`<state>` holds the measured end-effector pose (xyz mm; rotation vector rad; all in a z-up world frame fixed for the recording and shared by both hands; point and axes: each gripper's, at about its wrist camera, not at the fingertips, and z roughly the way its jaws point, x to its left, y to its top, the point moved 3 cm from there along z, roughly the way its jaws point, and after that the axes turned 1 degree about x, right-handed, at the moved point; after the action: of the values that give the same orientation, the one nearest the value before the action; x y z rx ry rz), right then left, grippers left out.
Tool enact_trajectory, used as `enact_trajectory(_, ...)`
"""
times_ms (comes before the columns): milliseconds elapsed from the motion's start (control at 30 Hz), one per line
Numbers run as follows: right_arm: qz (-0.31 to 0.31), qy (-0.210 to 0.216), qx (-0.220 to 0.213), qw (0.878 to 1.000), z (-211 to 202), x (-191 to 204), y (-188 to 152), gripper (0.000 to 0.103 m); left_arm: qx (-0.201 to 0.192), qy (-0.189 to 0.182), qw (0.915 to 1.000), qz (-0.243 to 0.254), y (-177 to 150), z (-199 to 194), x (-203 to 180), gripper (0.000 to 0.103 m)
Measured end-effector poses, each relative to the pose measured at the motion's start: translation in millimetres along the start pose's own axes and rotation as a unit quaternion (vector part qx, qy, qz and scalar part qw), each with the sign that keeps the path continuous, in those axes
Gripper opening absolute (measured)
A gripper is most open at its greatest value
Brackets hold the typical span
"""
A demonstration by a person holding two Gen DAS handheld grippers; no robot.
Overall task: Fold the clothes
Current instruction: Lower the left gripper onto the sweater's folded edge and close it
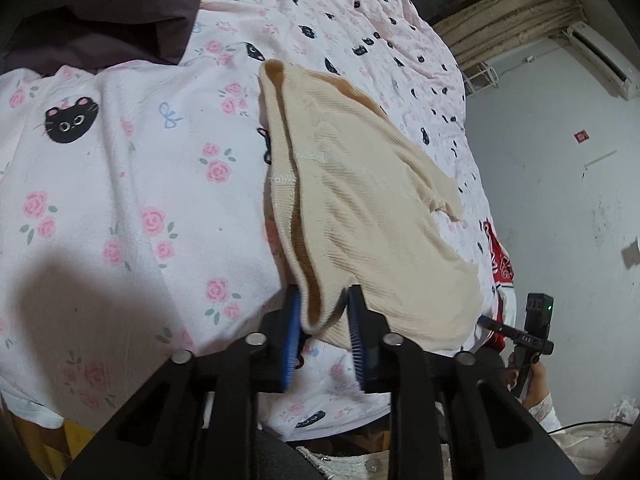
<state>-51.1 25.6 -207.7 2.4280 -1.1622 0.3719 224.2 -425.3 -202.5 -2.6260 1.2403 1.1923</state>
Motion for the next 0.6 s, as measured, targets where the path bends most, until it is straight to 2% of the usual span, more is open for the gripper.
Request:
enact_trajectory(133,0.002,0.003,-0.001,1.0,-0.1,-1.0,-0.2,0.057,-0.008,0.009,0.9999,0.004,-0.5,-1.4,-1.4,0.01)
enact_trajectory(600,0.017,0.028,-0.004,0.999,-2.4,-5.0,-2.2,0.057,-0.02,0.018,0.9995,-0.018,-3.0,-7.2,10.0,0.01)
